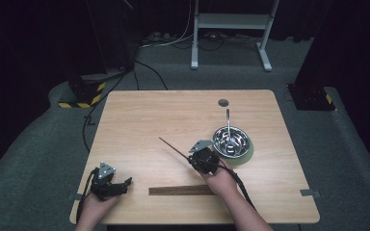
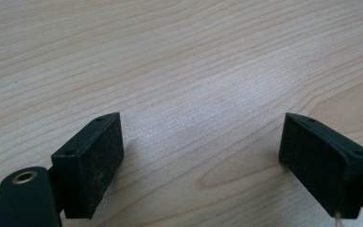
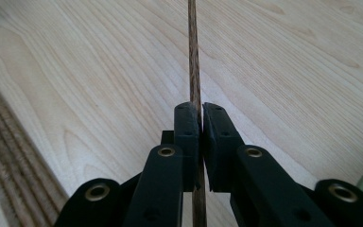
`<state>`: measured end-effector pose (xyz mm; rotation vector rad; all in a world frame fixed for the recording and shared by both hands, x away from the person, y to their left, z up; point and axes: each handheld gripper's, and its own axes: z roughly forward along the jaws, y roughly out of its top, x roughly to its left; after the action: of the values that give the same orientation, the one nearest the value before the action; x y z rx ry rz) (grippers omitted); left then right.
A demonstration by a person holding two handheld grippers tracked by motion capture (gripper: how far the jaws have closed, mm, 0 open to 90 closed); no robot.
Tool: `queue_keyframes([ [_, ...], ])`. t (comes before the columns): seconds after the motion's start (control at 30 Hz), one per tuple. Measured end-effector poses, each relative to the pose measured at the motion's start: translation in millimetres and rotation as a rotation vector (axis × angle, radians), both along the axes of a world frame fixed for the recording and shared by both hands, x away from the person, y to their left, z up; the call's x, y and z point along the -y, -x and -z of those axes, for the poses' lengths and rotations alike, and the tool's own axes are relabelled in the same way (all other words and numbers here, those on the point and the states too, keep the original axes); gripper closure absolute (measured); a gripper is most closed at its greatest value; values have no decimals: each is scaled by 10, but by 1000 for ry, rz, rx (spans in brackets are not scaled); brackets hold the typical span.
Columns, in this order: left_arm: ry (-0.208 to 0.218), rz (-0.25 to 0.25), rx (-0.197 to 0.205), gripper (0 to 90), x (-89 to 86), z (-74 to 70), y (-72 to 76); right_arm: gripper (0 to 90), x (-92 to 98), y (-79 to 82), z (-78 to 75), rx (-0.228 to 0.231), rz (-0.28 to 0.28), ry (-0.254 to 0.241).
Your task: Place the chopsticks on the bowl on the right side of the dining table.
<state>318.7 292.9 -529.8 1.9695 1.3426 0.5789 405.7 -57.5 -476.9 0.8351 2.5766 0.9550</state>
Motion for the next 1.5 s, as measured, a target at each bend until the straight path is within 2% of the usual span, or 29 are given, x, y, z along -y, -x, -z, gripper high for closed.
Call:
queue_keyframes([
  [0.33, 2, -2, 0, 145, 2, 1, -5, 846, 204, 146, -131, 26, 2, -14],
  [0.5, 2, -3, -1, 145, 2, 0, -5, 846, 371, 204, -185, 34, 32, -33],
  [0.53, 1, -3, -1, 145, 2, 0, -5, 846, 446, 217, -203, 39, 40, -33],
  [0.73, 1, -3, -1, 145, 2, 0, -5, 846, 625, 234, -213, 51, 72, -29],
  [0.8, 1, -3, -1, 145, 2, 0, -5, 846, 689, 233, -222, 39, 85, -28],
  [1.1, 2, -3, -1, 145, 2, 0, -5, 846, 878, 187, -329, 67, 123, -11],
  [1.13, 2, -2, -2, 145, 1, 0, -5, 847, 922, 143, -344, 73, 122, -5],
  [1.33, 1, 0, -2, 145, 0, 0, -7, 846, 1018, 7, -363, 60, 159, -10],
  [1.5, 2, 0, -2, 145, 0, 0, -7, 846, 1020, -56, -385, 58, 164, -11],
])
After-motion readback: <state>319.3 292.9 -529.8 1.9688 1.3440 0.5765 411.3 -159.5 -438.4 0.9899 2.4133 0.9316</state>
